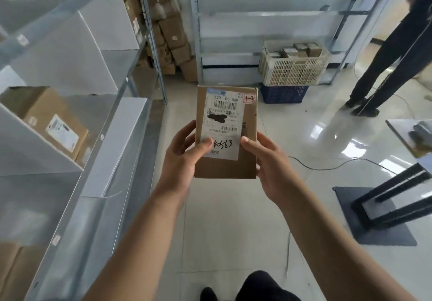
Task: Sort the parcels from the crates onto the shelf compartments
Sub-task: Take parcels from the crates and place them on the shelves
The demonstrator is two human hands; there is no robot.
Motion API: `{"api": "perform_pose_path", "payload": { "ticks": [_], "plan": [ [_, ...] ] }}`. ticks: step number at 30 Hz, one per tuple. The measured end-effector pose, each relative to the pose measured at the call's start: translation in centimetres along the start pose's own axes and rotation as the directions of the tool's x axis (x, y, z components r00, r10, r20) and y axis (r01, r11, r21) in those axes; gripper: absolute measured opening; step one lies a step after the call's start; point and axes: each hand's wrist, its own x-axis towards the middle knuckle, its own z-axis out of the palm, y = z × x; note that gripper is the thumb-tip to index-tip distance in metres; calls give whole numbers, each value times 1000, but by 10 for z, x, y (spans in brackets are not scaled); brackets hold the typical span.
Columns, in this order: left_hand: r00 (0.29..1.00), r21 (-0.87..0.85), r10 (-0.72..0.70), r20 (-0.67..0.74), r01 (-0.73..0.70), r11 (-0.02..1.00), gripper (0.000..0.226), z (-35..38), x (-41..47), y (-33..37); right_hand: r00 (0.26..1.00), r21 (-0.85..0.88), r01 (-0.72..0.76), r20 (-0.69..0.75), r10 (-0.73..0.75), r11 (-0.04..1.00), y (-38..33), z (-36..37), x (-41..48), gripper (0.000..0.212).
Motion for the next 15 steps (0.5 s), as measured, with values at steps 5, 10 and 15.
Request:
{"api": "perform_pose_path", "payload": {
  "ticks": [5,10,15],
  "plan": [
    [999,26,-30,-12,30,999,59,4,70,-10,999,3,-37,15,37,999,-6,-10,74,72],
    [997,32,-19,-76,21,999,59,28,156,-14,998,19,-39,47,38,999,-24,-30,162,73],
    [994,14,-18,-112,19,1000,60,68,245,-5,994,30,-56,96,53,998,-57,-63,250,77]
  ]
}}
